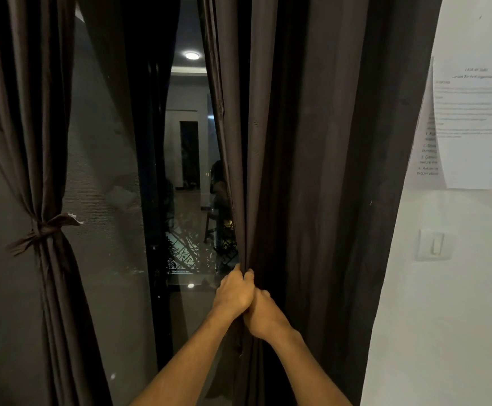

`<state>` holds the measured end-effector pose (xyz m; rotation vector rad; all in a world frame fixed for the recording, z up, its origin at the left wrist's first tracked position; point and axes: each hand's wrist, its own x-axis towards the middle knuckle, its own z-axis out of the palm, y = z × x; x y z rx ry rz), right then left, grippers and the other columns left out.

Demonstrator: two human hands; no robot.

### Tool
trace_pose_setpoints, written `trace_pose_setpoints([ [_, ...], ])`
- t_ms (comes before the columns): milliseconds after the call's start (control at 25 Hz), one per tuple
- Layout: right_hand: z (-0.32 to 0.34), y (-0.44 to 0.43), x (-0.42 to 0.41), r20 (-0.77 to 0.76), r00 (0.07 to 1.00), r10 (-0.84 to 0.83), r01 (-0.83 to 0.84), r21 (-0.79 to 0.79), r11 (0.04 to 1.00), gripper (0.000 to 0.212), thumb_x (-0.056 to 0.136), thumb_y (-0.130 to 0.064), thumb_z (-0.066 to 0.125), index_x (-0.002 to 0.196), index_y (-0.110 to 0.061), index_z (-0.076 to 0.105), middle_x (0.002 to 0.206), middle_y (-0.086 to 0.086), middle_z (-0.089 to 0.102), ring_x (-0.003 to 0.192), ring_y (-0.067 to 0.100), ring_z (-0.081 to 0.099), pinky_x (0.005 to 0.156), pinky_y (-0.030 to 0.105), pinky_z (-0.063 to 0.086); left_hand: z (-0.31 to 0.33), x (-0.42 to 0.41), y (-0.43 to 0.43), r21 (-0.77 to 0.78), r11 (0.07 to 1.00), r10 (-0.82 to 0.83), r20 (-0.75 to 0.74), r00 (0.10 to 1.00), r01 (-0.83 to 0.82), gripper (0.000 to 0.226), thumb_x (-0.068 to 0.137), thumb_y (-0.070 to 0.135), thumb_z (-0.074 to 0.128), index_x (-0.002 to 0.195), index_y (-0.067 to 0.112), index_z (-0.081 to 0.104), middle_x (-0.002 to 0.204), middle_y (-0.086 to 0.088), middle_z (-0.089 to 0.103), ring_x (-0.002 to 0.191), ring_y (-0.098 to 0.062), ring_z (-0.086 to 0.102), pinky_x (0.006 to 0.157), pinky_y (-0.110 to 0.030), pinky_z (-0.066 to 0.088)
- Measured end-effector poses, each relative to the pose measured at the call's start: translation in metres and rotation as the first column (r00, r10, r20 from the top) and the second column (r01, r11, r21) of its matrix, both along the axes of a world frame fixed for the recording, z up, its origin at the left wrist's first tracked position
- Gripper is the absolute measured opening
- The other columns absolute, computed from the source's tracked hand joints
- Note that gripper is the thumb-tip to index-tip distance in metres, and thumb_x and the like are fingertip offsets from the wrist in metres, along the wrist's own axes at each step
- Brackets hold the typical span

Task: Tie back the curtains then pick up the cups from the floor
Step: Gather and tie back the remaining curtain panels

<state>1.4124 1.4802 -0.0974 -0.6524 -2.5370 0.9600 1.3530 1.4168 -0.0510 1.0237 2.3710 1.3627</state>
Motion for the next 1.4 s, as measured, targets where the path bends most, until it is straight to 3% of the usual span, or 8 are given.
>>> trace_pose_setpoints([
  [120, 0.018, 0.011, 0.008, 0.071, 0.997, 0.030, -0.034, 0.055, 0.998, 0.037, 0.081, -0.012, 0.057, 0.116, -0.022, 0.061, 0.102, 0.003, 0.067, 0.093, 0.019, 0.065, 0.082, 0.042, 0.058, 0.004, 0.002, -0.002, -0.014, 1.000, 0.017, -0.005, 1.000, -0.017, 0.034, 0.097, 0.027, 0.036, 0.118, 0.013, 0.059, 0.111, -0.009, 0.065, 0.102, -0.024, 0.059, 0.090, -0.037, 0.049],
  [320, 0.053, 0.020, 0.047, -0.198, 0.975, -0.104, 0.132, 0.132, 0.982, 0.016, 0.080, -0.036, 0.064, 0.091, -0.025, 0.061, 0.071, -0.007, 0.067, 0.069, 0.013, 0.065, 0.066, 0.037, 0.056, 0.009, 0.010, -0.003, -0.033, 0.997, 0.062, -0.040, 0.997, -0.064, 0.033, 0.095, 0.032, 0.038, 0.112, 0.013, 0.059, 0.108, -0.012, 0.064, 0.103, -0.031, 0.060, 0.087, -0.041, 0.049],
  [440, 0.049, 0.024, 0.072, -0.581, 0.766, -0.276, 0.479, 0.229, 0.848, 0.030, 0.085, -0.032, 0.070, 0.098, -0.023, 0.045, 0.091, -0.012, 0.048, 0.068, 0.004, 0.051, 0.056, 0.017, 0.042, 0.006, 0.015, -0.001, -0.003, 0.997, 0.071, -0.022, 0.997, -0.071, 0.021, 0.095, 0.030, 0.039, 0.093, 0.018, 0.056, 0.098, -0.011, 0.064, 0.097, -0.032, 0.062, 0.081, -0.041, 0.049],
  [560, 0.045, 0.041, 0.087, -0.684, 0.495, -0.536, 0.700, -0.052, 0.712, 0.055, 0.079, -0.029, 0.079, 0.119, -0.014, 0.046, 0.114, 0.003, 0.047, 0.085, 0.013, 0.056, 0.066, 0.023, 0.049, 0.003, 0.021, 0.002, 0.004, 0.997, 0.079, -0.030, 0.996, -0.079, 0.019, 0.098, 0.026, 0.038, 0.090, 0.017, 0.052, 0.088, -0.006, 0.059, 0.087, -0.026, 0.059, 0.073, -0.036, 0.046],
  [720, 0.035, 0.058, 0.095, -0.367, 0.784, -0.500, 0.521, -0.047, 0.852, 0.062, 0.096, -0.021, 0.060, 0.150, -0.014, 0.031, 0.144, 0.008, 0.047, 0.126, 0.026, 0.054, 0.097, 0.036, 0.049, 0.002, 0.034, 0.007, 0.051, 0.995, 0.090, -0.035, 0.995, -0.088, 0.022, 0.102, 0.022, 0.038, 0.089, 0.013, 0.053, 0.075, 0.003, 0.052, 0.070, -0.014, 0.051, 0.064, -0.029, 0.041],
  [840, 0.024, 0.047, 0.089, -0.249, 0.932, -0.263, 0.308, 0.167, 0.936, 0.062, 0.098, -0.006, 0.052, 0.154, -0.017, 0.027, 0.126, 0.010, 0.063, 0.108, 0.022, 0.066, 0.096, 0.036, 0.055, 0.001, 0.044, 0.012, 0.061, 0.997, 0.056, -0.045, 0.997, -0.053, 0.020, 0.102, 0.022, 0.039, 0.098, 0.013, 0.056, 0.078, 0.002, 0.056, 0.072, -0.013, 0.054, 0.064, -0.027, 0.044],
  [1040, 0.012, 0.012, 0.073, -0.325, 0.934, -0.146, 0.206, 0.158, 0.966, 0.064, 0.096, 0.000, 0.049, 0.154, -0.018, 0.029, 0.107, 0.010, 0.072, 0.093, 0.020, 0.071, 0.085, 0.034, 0.059, 0.001, 0.047, 0.014, 0.014, 1.000, 0.022, -0.083, 0.996, -0.021, 0.031, 0.098, 0.026, 0.038, 0.117, 0.013, 0.059, 0.112, -0.011, 0.065, 0.103, -0.029, 0.061, 0.091, -0.043, 0.050],
  [1400, 0.016, -0.017, 0.058, -0.270, 0.940, -0.210, 0.244, 0.099, 0.965, 0.051, 0.098, -0.009, 0.054, 0.147, -0.010, 0.040, 0.116, 0.005, 0.069, 0.102, 0.014, 0.068, 0.085, 0.022, 0.056, -0.003, 0.037, 0.015, 0.166, 0.985, -0.068, 0.198, 0.978, 0.035, 0.026, 0.096, 0.021, 0.040, 0.100, 0.012, 0.064, 0.105, -0.012, 0.068, 0.099, -0.026, 0.062, 0.089, -0.040, 0.050],
])
